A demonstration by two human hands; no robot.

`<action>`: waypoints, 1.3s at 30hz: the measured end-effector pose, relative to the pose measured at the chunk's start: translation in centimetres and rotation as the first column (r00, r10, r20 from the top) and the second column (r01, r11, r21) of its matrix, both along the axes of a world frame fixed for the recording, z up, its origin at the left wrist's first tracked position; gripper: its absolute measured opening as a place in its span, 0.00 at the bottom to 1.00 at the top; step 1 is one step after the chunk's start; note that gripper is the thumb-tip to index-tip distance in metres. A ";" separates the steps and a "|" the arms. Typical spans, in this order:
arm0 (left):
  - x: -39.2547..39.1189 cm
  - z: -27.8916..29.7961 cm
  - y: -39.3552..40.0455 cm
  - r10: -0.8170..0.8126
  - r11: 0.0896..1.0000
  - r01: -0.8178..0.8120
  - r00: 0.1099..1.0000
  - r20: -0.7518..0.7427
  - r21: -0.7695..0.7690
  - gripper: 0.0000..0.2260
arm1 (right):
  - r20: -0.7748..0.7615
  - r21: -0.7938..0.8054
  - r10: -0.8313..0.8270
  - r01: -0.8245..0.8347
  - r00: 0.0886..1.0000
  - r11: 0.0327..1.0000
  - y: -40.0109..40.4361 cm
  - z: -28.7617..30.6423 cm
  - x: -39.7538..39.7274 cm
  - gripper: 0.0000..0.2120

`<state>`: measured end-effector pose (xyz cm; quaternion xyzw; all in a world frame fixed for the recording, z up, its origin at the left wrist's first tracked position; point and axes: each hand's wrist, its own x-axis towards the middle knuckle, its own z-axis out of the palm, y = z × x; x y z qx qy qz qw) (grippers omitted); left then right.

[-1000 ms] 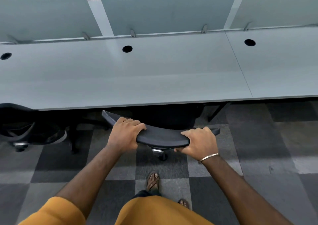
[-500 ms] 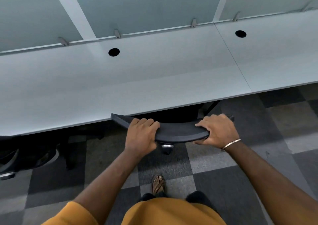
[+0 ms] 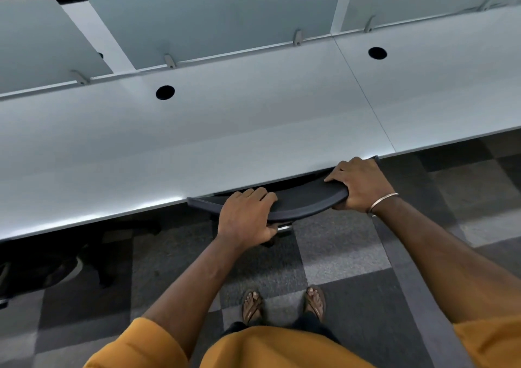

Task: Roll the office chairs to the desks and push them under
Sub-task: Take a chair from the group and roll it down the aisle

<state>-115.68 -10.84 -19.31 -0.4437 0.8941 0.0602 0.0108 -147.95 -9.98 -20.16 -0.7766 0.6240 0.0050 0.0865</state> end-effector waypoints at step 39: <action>-9.2 -0.8 13.1 -0.119 0.931 0.247 0.902 -0.415 0.269 0.38 | 0.314 0.296 -0.738 0.676 0.598 0.674 24.8 -4.5 -2.3 0.37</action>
